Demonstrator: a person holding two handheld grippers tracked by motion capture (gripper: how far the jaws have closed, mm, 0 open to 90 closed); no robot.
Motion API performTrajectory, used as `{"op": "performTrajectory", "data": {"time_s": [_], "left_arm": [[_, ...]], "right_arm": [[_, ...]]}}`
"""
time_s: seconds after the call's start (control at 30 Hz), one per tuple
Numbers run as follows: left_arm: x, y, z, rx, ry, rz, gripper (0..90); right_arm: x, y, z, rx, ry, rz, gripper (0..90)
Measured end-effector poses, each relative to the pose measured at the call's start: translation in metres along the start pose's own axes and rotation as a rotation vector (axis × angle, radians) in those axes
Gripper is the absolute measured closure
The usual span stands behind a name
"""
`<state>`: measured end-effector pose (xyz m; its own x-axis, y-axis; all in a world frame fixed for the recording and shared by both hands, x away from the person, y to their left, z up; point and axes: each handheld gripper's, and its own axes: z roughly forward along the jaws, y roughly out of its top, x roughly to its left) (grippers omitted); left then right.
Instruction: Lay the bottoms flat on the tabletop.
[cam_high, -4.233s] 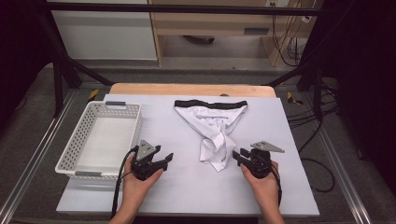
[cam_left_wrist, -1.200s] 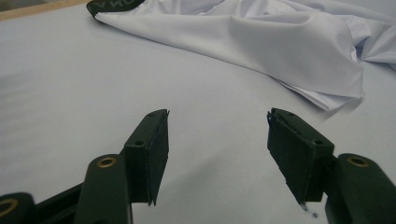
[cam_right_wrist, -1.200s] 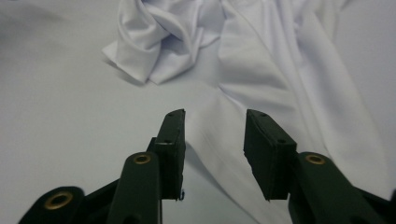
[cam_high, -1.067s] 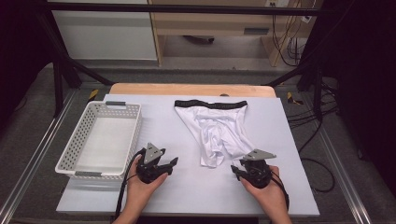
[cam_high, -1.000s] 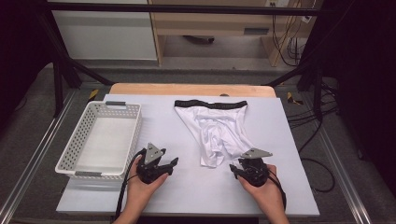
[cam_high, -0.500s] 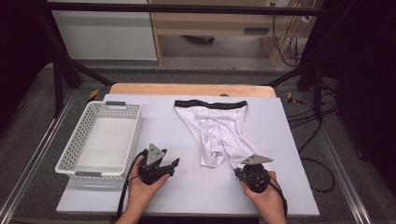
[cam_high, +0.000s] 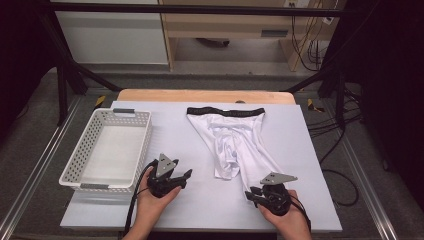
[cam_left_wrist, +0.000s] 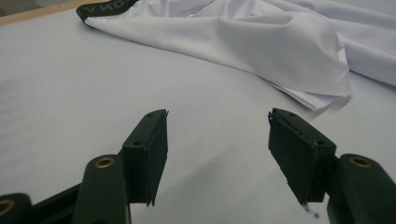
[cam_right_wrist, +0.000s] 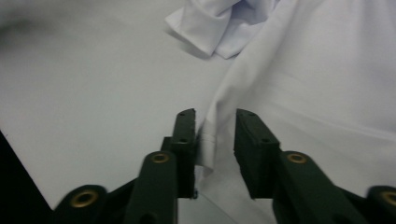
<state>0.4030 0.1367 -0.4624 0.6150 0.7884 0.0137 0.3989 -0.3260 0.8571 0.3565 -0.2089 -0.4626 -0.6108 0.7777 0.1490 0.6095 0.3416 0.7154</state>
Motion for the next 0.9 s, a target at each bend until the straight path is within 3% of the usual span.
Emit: {"op": "performTrajectory", "data": {"time_s": [0.17, 0.37, 0.47, 0.53, 0.7, 0.83, 0.9], "left_arm": [[0.001, 0.001, -0.001, -0.004, 0.003, 0.0, 37.7], [0.001, 0.002, -0.001, -0.004, 0.003, 0.012, 37.7], [-0.001, 0.0, 0.001, 0.001, 0.0, 0.006, 37.7], [-0.002, 0.0, 0.002, 0.006, -0.001, 0.013, 37.7], [-0.003, 0.0, 0.002, 0.005, 0.0, 0.023, 37.7], [-0.002, 0.001, 0.002, 0.003, 0.004, 0.023, 37.7], [-0.001, 0.001, 0.001, 0.003, 0.004, 0.023, 37.7]], "right_arm": [[-0.017, -0.001, -0.014, -0.074, -0.066, 0.034, 54.5], [-0.05, -0.011, -0.037, -0.15, -0.183, 0.12, 55.1], [-0.066, -0.017, -0.041, -0.133, -0.292, 0.152, 57.5], [-0.076, -0.021, -0.038, -0.113, -0.335, 0.186, 58.8], [-0.089, -0.025, -0.028, -0.057, -0.339, 0.236, 64.7], [-0.084, -0.025, -0.022, -0.017, -0.326, 0.21, 72.1], [-0.083, -0.024, -0.021, -0.017, -0.327, 0.192, 86.8]]}}
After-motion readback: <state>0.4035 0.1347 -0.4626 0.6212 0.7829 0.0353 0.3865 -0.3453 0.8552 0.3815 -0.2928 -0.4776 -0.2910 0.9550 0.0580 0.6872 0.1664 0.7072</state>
